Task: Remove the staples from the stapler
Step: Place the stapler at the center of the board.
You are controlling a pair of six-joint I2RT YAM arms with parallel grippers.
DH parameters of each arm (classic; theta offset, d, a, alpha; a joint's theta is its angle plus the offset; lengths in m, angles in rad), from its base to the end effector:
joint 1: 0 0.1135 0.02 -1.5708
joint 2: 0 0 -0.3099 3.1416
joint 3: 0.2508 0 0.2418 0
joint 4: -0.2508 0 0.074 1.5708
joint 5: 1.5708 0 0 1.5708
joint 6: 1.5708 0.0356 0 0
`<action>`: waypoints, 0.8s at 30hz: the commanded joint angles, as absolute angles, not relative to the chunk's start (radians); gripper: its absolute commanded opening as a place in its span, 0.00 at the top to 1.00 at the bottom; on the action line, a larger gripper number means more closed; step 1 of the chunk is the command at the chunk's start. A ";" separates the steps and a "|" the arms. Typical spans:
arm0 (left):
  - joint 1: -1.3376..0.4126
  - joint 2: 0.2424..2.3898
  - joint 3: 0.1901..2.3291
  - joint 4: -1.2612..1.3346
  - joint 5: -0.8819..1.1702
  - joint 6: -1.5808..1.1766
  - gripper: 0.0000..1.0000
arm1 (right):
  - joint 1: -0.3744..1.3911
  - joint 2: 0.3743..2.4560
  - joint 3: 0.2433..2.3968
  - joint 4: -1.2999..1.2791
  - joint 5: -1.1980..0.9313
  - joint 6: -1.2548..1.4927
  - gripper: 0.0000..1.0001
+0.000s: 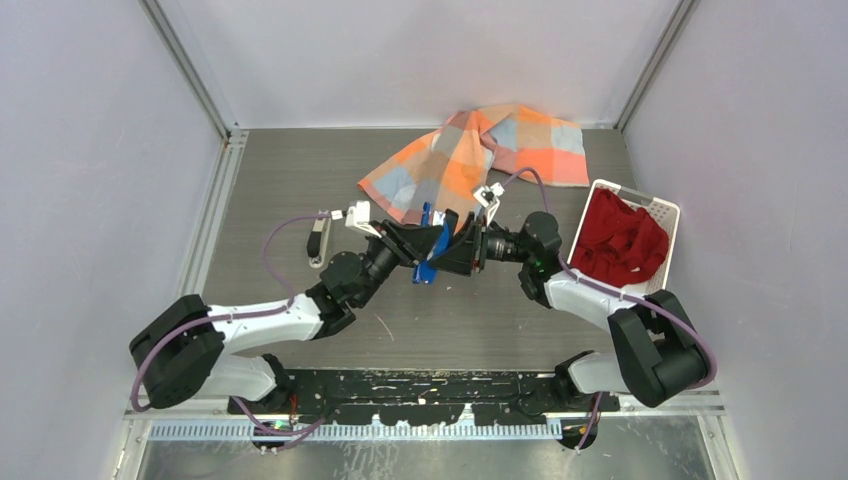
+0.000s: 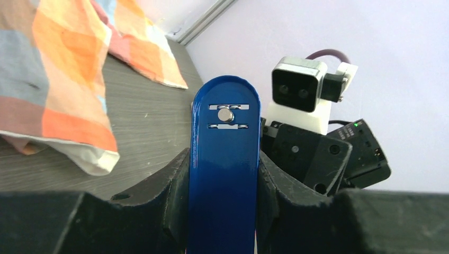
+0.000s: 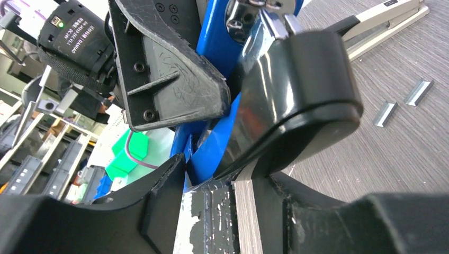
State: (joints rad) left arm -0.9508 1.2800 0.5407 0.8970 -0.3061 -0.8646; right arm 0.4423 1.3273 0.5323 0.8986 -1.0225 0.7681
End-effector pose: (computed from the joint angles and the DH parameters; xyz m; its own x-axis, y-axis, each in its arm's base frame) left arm 0.1547 -0.1983 0.3139 -0.3997 -0.6887 -0.6049 0.4608 0.4195 -0.7821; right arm 0.2077 0.1320 0.2986 -0.6208 0.1067 -0.7767 -0.7772 0.0468 0.6276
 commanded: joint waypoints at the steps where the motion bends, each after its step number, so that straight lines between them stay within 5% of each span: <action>1: -0.962 1.328 0.599 1.119 -0.269 -0.906 1.00 | 0.454 1.320 0.529 1.089 -1.019 0.845 0.51; 6: -0.963 1.366 0.597 1.180 -0.249 -0.908 0.96 | 0.453 1.322 0.525 1.129 -1.027 0.875 0.74; 11: -0.962 1.366 0.581 1.198 -0.238 -0.902 0.65 | 0.427 1.319 0.528 1.120 -1.037 0.880 0.91; 19: -0.963 1.337 0.551 1.173 -0.249 -0.872 0.21 | 0.390 1.309 0.528 1.119 -1.053 0.880 0.99; 24: -0.959 1.327 0.532 1.152 -0.271 -0.856 0.15 | 0.369 1.309 0.534 1.093 -1.064 0.863 0.99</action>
